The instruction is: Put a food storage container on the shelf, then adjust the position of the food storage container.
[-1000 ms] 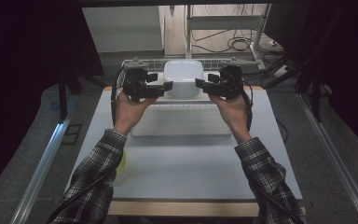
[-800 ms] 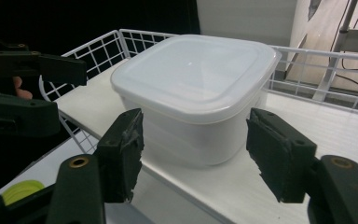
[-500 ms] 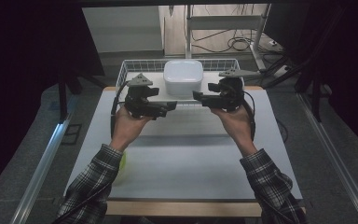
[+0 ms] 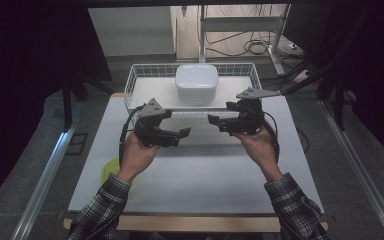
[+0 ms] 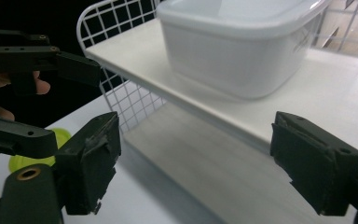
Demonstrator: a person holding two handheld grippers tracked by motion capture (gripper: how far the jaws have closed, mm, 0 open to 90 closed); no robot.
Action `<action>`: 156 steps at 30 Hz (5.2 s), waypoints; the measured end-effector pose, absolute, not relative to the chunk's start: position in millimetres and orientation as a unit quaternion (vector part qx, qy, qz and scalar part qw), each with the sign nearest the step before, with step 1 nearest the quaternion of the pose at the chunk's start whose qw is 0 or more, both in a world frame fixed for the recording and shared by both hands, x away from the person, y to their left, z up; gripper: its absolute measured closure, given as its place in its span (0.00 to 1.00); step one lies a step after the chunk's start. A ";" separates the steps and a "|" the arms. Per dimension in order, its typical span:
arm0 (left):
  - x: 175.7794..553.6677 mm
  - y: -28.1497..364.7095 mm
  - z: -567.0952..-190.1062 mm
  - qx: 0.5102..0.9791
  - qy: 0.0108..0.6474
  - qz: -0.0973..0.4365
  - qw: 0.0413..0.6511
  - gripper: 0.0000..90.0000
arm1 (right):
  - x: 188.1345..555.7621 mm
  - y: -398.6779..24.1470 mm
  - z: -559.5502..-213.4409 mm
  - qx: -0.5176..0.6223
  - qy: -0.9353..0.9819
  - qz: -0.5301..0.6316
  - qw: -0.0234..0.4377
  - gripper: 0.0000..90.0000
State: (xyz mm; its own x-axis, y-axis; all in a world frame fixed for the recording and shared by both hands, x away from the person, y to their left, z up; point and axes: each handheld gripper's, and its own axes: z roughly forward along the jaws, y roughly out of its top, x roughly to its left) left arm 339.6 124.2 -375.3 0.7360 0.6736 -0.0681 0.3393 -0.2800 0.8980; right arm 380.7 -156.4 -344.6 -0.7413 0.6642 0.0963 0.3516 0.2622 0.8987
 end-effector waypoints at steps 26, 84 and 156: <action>281.8 138.4 -451.4 0.780 0.351 0.147 0.497 0.03 | 339.9 -183.5 -418.1 0.306 0.804 0.489 0.147 0.00; 255.4 249.2 -480.9 0.729 0.463 0.237 0.446 1.00 | 305.1 -201.8 -502.4 0.315 0.833 0.440 0.112 0.03; 255.3 252.4 -530.2 0.766 0.522 0.138 0.349 0.99 | 305.0 -195.6 -508.9 0.312 0.851 0.409 0.110 0.04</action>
State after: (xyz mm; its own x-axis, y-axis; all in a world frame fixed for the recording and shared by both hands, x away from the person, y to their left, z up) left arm 255.3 252.4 -530.2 0.4173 0.8958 -0.1527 0.7036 -0.2121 0.6781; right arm 305.0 -195.6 -508.9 -0.7808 0.6209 0.0689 0.4418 0.4708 0.7636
